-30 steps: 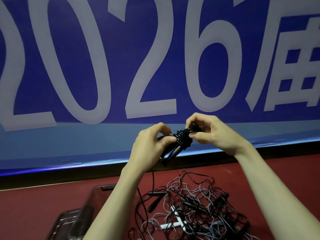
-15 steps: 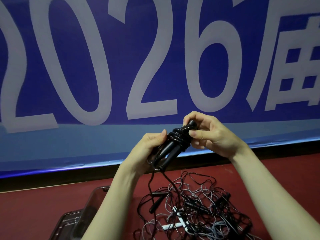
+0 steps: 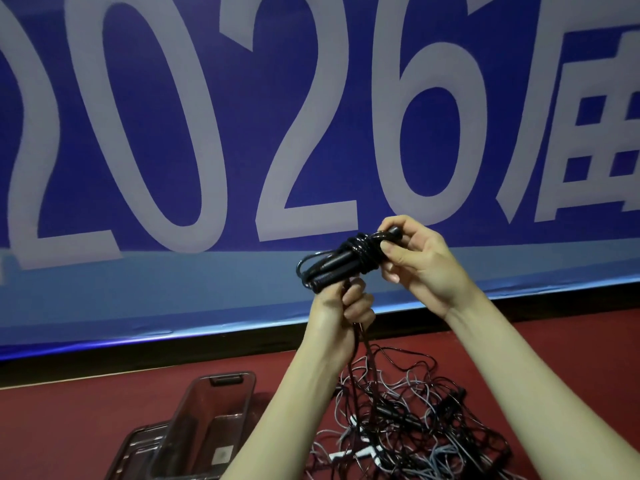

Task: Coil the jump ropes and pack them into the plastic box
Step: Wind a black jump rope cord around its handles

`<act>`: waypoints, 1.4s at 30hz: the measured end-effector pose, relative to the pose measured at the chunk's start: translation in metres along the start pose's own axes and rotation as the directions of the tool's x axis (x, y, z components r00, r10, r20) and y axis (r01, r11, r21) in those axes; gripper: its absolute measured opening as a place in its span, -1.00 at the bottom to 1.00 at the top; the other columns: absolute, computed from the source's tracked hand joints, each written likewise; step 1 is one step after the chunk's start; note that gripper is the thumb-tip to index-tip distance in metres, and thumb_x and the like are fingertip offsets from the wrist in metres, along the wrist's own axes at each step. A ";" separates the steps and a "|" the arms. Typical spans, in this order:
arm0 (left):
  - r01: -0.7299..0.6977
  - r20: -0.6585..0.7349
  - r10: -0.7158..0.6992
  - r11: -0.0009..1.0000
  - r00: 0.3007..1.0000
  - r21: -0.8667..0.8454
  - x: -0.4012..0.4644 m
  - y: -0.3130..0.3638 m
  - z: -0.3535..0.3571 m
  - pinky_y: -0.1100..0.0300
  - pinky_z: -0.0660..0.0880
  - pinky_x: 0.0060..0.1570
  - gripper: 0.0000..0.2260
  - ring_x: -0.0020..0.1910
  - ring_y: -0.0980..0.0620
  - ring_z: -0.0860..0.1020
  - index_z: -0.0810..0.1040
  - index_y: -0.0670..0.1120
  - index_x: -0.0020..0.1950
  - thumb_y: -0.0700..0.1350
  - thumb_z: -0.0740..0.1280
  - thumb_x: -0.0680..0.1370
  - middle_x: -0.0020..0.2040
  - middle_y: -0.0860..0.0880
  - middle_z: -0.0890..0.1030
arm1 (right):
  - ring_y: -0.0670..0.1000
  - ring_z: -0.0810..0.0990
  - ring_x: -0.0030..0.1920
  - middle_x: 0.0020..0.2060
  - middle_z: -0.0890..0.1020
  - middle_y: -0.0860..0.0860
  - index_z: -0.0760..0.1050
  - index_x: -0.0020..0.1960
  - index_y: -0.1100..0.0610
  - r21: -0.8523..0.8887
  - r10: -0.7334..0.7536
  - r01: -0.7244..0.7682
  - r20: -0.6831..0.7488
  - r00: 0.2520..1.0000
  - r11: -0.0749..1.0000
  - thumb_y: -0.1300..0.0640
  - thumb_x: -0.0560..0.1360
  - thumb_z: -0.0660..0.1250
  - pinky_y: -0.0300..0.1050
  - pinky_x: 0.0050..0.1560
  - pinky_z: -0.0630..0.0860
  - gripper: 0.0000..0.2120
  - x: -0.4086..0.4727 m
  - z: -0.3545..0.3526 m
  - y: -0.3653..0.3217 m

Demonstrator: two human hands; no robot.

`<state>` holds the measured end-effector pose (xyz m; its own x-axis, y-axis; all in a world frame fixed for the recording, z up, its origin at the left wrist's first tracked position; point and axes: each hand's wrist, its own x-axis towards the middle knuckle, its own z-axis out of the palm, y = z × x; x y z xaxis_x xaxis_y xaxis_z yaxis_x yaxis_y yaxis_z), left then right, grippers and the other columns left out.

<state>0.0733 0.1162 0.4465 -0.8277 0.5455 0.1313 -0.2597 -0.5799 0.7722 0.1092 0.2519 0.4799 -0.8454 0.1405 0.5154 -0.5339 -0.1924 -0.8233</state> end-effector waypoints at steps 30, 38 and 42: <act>-0.192 0.425 0.391 -0.510 0.816 0.838 -0.024 0.014 0.025 0.30 -0.11 -0.48 -0.75 -0.56 -0.14 0.21 0.37 -0.12 -0.29 -0.11 0.39 0.50 -0.52 0.03 0.17 | -0.14 0.48 -0.40 -0.26 0.55 -0.05 0.41 -0.07 -0.03 -0.615 -0.390 0.161 -0.257 0.884 0.772 0.36 0.54 0.30 -0.24 -0.30 0.48 -0.72 0.001 -0.004 0.007; -0.147 0.409 0.396 -0.547 0.822 0.824 -0.024 0.028 0.021 0.09 0.25 -0.28 -0.75 -0.08 -0.21 0.54 0.36 -0.05 0.12 0.10 0.06 0.66 -0.03 -0.06 0.59 | -0.13 0.42 -0.35 -0.32 0.50 -0.11 0.43 -0.05 0.04 -0.778 -0.202 0.146 0.024 0.979 0.611 0.35 0.54 0.29 -0.25 -0.26 0.44 -0.78 -0.002 -0.015 -0.017; -0.214 0.391 0.423 -0.407 0.818 0.888 -0.023 0.036 0.015 0.05 0.36 -0.27 -0.75 -0.15 -0.13 0.51 0.39 -0.06 -0.05 0.12 0.19 0.60 -0.11 0.02 0.58 | -0.17 0.39 -0.37 -0.36 0.49 -0.15 0.45 -0.05 0.05 -0.759 -0.043 0.139 0.144 0.989 0.636 0.35 0.55 0.28 -0.34 -0.30 0.36 -0.80 -0.006 -0.020 -0.030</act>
<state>0.0903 0.0922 0.4804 -0.5923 0.4371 0.6769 0.7245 0.6565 0.2099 0.1307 0.2760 0.4972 -0.8149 0.0071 0.5795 -0.4445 0.6341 -0.6328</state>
